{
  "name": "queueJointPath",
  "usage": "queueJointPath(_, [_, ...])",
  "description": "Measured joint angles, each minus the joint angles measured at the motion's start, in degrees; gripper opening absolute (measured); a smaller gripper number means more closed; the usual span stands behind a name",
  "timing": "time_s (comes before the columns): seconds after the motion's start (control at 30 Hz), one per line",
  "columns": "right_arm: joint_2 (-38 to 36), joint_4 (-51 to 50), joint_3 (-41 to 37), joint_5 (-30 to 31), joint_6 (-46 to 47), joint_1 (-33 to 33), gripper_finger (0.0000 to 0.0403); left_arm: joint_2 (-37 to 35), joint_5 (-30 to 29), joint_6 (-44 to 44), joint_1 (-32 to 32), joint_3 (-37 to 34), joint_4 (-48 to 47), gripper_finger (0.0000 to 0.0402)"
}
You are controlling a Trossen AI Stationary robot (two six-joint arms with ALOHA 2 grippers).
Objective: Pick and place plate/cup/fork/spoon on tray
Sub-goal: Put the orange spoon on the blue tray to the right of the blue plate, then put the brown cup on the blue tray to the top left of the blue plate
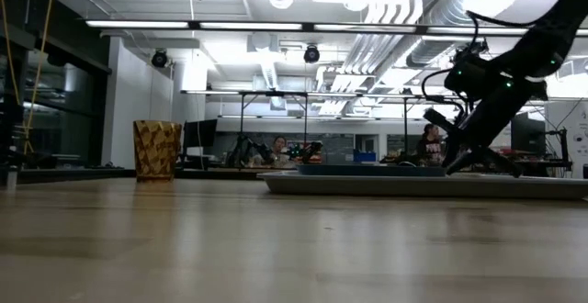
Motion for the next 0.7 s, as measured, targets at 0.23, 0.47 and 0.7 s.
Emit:
queueJointPath(0.23, [0.0,-8.4,3.3,1.6,-5.2,-0.9,0.0086,0.0,0.0,0.0,0.0,0.0,0.0,0.0161])
queueJointPath(0.47, [-0.6,-9.1,3.4,4.4,-6.1,-0.9,0.0141,0.0,0.0,0.0,0.0,0.0,0.0,0.0161])
queueJointPath(0.7, [-6.3,-9.0,3.4,3.2,-7.5,-1.9,0.0144,0.0,0.0,0.0,0.0,0.0,0.0,0.0161])
